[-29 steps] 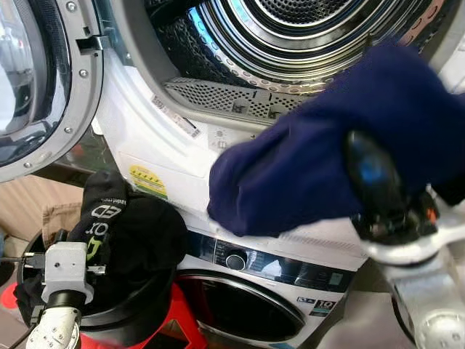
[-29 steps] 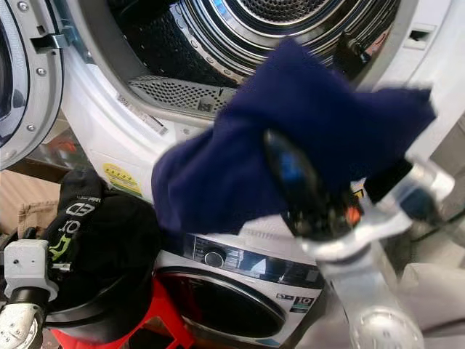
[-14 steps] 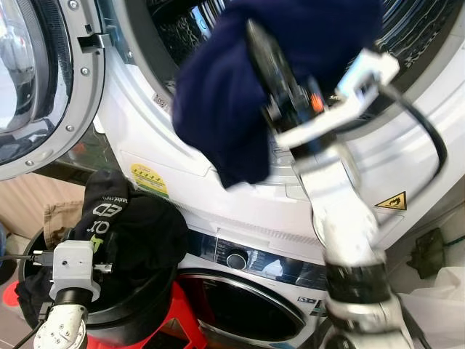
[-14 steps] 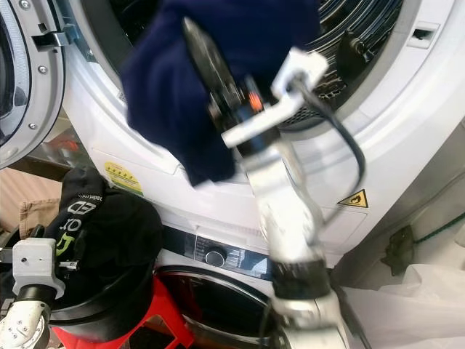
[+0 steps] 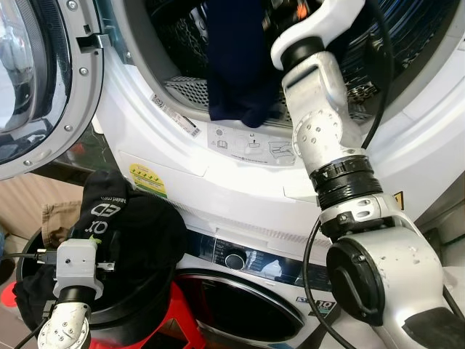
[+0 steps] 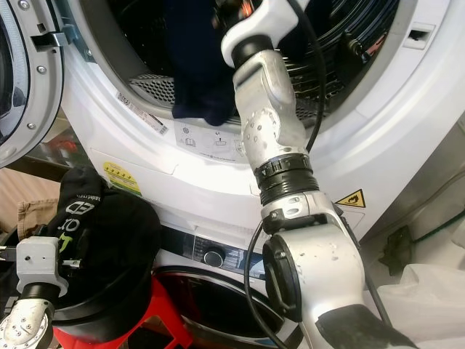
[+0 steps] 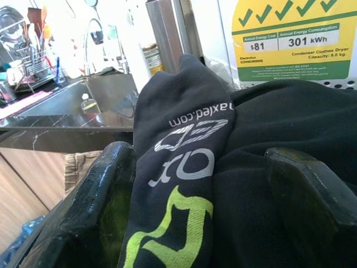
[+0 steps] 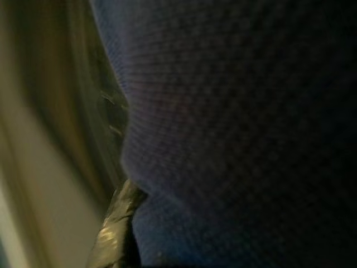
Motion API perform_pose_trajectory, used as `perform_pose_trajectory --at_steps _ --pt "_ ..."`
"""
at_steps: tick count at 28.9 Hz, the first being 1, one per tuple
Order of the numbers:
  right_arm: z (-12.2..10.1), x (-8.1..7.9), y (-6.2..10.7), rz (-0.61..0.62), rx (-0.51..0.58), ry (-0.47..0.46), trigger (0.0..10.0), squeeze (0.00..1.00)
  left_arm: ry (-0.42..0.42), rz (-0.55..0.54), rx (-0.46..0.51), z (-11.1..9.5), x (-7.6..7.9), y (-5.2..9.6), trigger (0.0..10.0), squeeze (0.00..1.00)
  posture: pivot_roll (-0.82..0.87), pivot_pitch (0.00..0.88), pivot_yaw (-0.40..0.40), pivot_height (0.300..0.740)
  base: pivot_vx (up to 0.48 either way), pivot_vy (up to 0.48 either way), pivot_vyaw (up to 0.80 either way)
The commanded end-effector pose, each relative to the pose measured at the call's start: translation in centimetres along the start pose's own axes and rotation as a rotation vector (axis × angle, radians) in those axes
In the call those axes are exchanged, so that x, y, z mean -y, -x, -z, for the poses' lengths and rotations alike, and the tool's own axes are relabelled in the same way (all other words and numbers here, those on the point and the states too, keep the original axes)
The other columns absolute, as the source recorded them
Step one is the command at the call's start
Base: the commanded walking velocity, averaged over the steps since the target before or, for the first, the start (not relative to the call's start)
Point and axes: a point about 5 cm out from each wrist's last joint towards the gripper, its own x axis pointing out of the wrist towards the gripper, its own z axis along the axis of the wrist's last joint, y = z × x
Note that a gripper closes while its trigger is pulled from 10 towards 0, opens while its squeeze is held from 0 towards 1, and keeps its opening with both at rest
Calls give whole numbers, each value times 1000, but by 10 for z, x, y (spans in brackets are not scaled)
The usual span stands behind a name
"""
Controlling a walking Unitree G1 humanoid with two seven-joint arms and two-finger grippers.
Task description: Clothes washing
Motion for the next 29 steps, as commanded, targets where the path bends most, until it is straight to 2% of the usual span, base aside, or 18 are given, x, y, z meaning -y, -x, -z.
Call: perform_pose_trajectory --at_steps 1,3,4,6,7,9,10,14,15,16,19,20,21,24,28,29 --pt "-30 -13 -14 8 105 3 0 0 8 -10 -4 2 0 2 10000 0 32 52 1 740 0 0 0" --pt "-35 -16 -19 58 99 36 0 0 9 -6 -6 3 1 3 10000 0 36 51 1 740 0 0 0" --pt "-37 -18 -22 79 83 86 0 0 10 -5 -7 3 1 3 10000 0 37 53 1 740 0 0 0" --pt "-33 -18 -24 128 1 257 0 0 9 -2 -8 3 2 3 10000 0 38 52 0 740 0 0 0" --pt "-31 -9 -23 204 -53 290 0 0 10 -2 -9 3 2 4 10000 0 46 50 -11 740 0 0 0" --pt "-30 -2 -22 244 -92 282 0 0 10 -5 -12 4 2 5 10000 0 50 53 -15 740 0 0 0" --pt "-32 0 -22 257 -85 239 0 0 11 -7 -14 4 3 6 10000 0 50 53 -16 740 0 0 0" --pt "-31 3 -22 274 -110 268 0 0 13 -8 -20 6 3 8 10000 0 50 57 -17 740 0 0 0" --pt "-27 0 -22 251 -139 284 10000 0 14 -5 -21 6 4 8 10000 0 51 57 -18 740 0 0 0" --pt "-24 -3 -23 227 -168 320 10000 0 16 -2 -22 6 5 9 10000 0 52 56 -18 740 0 0 0" --pt "-22 -6 -23 212 -172 338 10000 0 17 1 -23 6 5 9 10000 0 50 58 -18 740 0 0 0" --pt "-22 -9 -24 196 -171 338 10000 788 18 3 -24 6 6 8 10000 0 50 57 -17 740 0 0 0" --pt "-20 -11 -24 188 -181 356 10000 1000 19 5 -26 6 7 8 10000 0 51 58 -17 740 0 0 0" --pt "-15 -15 -24 153 -212 343 10000 1000 23 11 -30 6 9 9 10000 0 53 53 -17 740 0 0 0" --pt "-8 -26 -25 59 -257 401 10000 1000 27 18 -33 7 11 10 10000 0 57 45 -22 740 0 0 0" --pt "-5 -32 -25 13 -271 443 10000 1000 29 17 -34 7 11 10 10000 0 58 42 -24 740 0 0 0"
